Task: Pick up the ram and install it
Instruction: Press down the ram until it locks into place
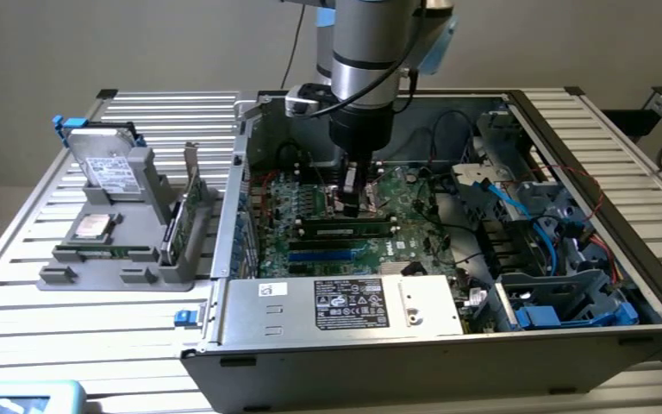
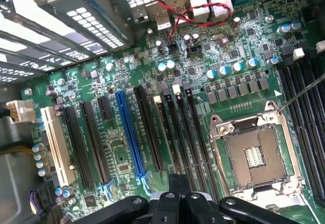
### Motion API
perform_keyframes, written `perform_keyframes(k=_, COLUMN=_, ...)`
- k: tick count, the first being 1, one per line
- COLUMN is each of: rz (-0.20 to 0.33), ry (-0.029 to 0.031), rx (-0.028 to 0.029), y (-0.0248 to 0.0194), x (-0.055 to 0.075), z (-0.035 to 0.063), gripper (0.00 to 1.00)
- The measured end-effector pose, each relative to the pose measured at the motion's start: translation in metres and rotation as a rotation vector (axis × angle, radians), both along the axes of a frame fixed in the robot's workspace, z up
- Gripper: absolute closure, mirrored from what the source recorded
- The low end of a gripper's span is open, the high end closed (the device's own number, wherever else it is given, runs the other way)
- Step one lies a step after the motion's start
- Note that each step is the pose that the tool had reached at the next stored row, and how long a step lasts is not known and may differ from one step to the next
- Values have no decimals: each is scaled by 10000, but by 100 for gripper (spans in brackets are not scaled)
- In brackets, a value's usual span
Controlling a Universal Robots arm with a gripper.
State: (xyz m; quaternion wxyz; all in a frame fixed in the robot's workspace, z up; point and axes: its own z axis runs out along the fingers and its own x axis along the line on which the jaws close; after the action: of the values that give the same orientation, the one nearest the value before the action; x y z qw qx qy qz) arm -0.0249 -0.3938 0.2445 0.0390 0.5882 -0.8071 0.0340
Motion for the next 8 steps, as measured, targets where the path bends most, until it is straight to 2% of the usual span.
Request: perform_keyframes(k=8, rz=-1161, ry=0, rx=0, y=0, x=0, z=0, gripper=89)
